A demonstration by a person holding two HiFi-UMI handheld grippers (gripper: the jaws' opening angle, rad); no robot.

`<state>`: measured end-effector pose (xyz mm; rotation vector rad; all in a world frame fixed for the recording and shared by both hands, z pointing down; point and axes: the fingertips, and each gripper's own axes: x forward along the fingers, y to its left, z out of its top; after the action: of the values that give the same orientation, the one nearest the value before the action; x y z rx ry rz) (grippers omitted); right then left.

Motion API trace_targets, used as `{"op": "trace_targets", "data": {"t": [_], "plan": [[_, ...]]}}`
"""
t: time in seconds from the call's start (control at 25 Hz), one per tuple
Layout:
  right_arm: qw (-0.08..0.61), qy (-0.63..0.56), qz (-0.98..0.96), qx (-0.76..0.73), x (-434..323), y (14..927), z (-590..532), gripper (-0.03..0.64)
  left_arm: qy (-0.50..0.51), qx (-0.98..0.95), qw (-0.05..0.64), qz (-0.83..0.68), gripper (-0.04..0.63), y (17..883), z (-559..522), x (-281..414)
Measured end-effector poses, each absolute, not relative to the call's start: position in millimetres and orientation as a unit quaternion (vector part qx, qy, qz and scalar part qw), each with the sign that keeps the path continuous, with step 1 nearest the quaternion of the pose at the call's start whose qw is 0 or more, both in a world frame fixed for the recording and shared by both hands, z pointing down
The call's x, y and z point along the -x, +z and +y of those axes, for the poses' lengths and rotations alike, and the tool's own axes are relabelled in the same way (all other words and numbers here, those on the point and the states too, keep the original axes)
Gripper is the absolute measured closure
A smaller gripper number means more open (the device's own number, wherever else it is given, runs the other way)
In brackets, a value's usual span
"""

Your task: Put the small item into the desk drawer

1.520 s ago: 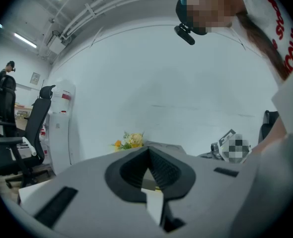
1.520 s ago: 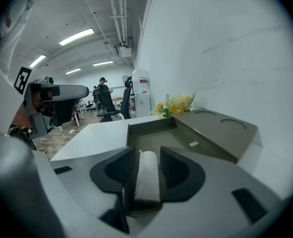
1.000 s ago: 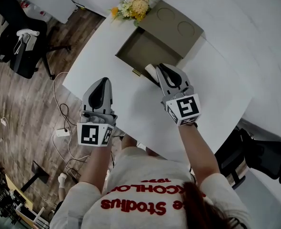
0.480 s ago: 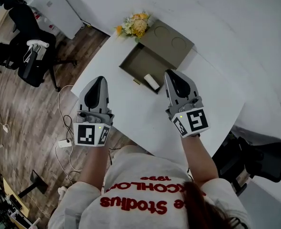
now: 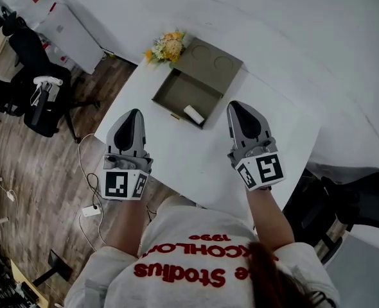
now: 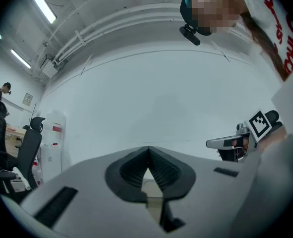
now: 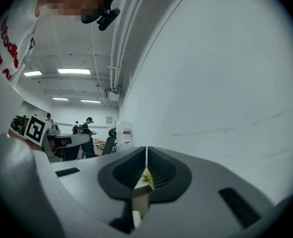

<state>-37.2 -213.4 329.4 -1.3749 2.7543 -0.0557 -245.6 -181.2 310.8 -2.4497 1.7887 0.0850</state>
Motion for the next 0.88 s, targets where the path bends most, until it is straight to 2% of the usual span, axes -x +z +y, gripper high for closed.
{"op": "trace_targets", "data": {"t": [0.88], "plan": [[0.032,0.006,0.708,0.706,-184,315,-87,0.606,0.062,0.936,0.039,0.343,0.589,305,-184,29]]}}
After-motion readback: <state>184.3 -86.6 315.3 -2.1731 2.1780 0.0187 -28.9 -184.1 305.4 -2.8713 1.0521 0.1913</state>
